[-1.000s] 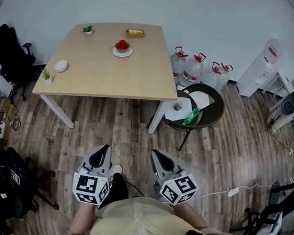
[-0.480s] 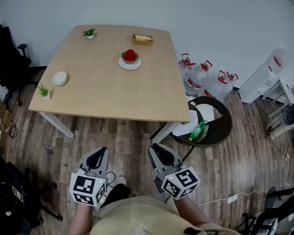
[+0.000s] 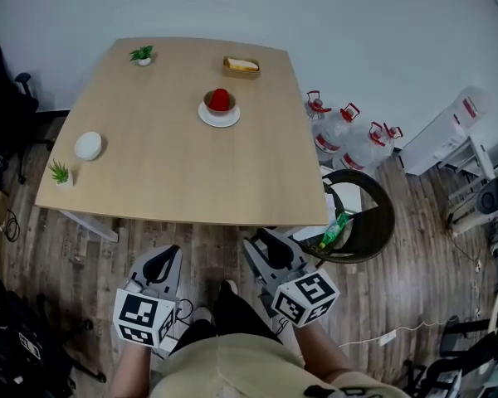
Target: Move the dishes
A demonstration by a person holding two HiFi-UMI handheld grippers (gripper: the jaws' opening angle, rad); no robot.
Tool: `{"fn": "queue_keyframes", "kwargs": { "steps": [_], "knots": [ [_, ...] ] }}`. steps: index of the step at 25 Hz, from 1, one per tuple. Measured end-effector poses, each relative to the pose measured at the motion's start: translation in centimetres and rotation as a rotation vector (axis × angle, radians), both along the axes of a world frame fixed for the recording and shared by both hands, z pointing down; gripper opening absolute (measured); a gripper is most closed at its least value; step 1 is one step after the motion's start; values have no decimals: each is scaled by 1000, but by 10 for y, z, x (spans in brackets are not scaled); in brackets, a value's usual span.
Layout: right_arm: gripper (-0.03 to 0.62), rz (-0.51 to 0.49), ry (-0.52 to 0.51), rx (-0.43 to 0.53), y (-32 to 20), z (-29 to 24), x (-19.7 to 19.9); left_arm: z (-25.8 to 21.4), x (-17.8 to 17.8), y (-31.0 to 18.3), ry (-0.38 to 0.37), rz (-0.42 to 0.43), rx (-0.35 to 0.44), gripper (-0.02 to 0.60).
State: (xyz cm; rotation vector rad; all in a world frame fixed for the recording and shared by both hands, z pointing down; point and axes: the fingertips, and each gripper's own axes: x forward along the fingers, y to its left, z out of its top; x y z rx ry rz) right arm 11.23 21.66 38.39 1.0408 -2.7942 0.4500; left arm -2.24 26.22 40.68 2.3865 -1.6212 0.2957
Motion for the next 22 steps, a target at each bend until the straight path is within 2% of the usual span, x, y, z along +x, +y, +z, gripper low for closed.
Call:
{"fn": "queue_keyframes", "kwargs": {
  "steps": [12, 16, 22],
  "knots": [
    [192, -98, 20, 11, -164, -4, -17, 2, -1, -131, -2, -77, -33, 18],
    [210, -144, 35, -2, -204, 0, -25, 4, 1, -171, 1, -87, -55, 18],
    [221, -187, 44, 22, -256, -9, -34, 0, -17, -226, 24, -149, -48, 18]
  ]
}}
